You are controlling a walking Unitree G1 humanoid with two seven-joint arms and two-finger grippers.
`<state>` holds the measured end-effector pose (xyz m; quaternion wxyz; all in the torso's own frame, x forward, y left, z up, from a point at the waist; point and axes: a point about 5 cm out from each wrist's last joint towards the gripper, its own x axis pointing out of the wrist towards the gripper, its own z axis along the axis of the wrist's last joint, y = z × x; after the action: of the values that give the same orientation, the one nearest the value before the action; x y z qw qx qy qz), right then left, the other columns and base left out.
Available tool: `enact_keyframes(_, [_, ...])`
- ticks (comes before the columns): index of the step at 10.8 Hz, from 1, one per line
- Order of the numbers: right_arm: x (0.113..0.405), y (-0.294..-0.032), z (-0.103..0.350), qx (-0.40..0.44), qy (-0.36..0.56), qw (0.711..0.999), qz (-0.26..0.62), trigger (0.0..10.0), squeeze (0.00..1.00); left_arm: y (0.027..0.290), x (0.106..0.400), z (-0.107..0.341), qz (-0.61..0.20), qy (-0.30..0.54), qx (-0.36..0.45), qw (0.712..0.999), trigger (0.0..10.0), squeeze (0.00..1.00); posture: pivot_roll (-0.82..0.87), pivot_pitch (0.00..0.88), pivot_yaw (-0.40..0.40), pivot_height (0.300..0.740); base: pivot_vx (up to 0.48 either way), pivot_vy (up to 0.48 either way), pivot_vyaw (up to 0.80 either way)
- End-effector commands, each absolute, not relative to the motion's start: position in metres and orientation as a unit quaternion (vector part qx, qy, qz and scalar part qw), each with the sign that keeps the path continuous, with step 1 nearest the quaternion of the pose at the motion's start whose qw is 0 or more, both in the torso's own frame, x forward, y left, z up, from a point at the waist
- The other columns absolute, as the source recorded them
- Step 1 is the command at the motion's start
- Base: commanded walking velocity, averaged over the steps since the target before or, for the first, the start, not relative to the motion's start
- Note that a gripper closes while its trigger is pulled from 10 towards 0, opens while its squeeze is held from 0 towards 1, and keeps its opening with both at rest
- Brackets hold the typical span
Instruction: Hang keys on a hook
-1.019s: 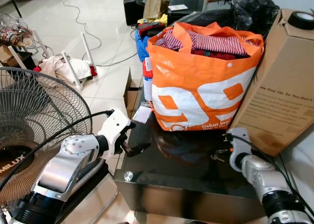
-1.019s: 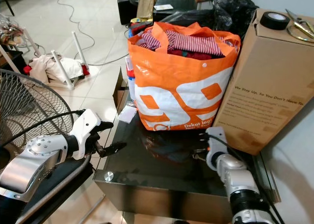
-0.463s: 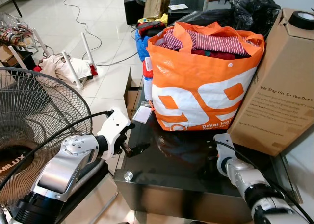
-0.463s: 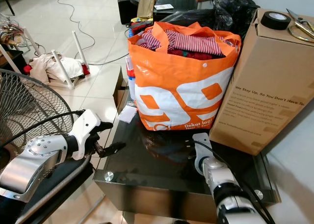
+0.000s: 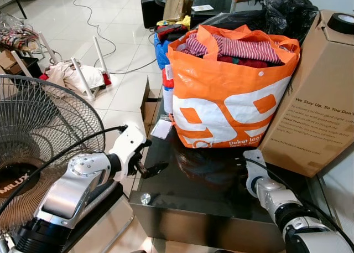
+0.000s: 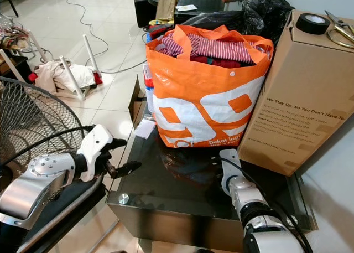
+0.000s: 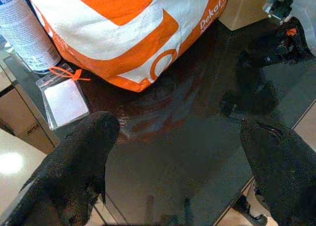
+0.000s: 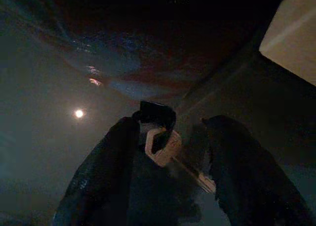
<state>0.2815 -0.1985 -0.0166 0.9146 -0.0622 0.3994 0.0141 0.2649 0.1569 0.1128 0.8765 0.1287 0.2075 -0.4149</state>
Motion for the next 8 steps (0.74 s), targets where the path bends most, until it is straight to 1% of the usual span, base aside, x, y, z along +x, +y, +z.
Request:
enact_keyframes(1, [0.286, -0.203, -0.012, -0.052, 0.389, 0.92, 0.006, 10.0, 0.0, 0.158, 0.264, 0.113, -0.417, 0.211, 0.135, 0.874, 10.0, 0.0, 0.0, 0.0, 0.031, 0.74, 0.0, 0.0, 0.0])
enact_keyframes(2, [0.288, -0.203, -0.008, -0.031, 0.378, 0.925, 0.012, 10.0, 0.0, 0.158, 0.264, 0.114, -0.418, 0.212, 0.135, 0.873, 10.0, 0.0, 0.0, 0.0, 0.03, 0.74, 0.0, 0.0, 0.0])
enact_keyframes(3, [0.288, -0.206, -0.006, -0.03, 0.374, 0.927, 0.015, 10.0, 0.0, 0.158, 0.264, 0.113, -0.418, 0.212, 0.136, 0.873, 10.0, 0.0, 0.0, 0.0, 0.029, 0.74, 0.0, 0.0, 0.0])
enact_keyframes(5, [0.28, -0.212, -0.011, -0.03, 0.384, 0.923, -0.006, 10.0, 0.0, 0.157, 0.263, 0.113, -0.421, 0.211, 0.137, 0.871, 10.0, 0.0, -0.01, 0.0, 0.031, 0.74, 0.0, 0.0, 0.0])
enact_keyframes(8, [0.278, -0.205, -0.016, -0.027, 0.399, 0.916, -0.008, 10.0, 0.0, 0.156, 0.264, 0.114, -0.426, 0.211, 0.139, 0.868, 10.0, 0.0, 0.0, 0.0, 0.034, 0.74, 0.0, 0.0, 0.0])
